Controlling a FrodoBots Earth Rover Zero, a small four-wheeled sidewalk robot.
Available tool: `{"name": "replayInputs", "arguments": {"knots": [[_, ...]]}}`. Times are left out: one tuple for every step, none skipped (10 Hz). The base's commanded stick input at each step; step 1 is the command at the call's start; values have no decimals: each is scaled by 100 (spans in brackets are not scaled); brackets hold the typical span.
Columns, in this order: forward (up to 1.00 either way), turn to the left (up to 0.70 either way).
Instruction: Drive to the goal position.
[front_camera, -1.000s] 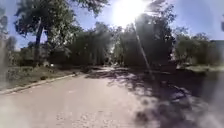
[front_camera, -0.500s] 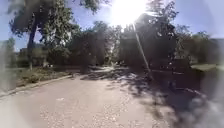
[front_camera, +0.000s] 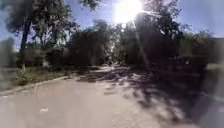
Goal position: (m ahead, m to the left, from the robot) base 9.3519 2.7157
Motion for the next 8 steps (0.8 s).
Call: {"name": "replayInputs", "arguments": {"knots": [[100,5],[100,5],[100,5],[100,5],[100,5],[100,5],[100,5],[100,5]]}}
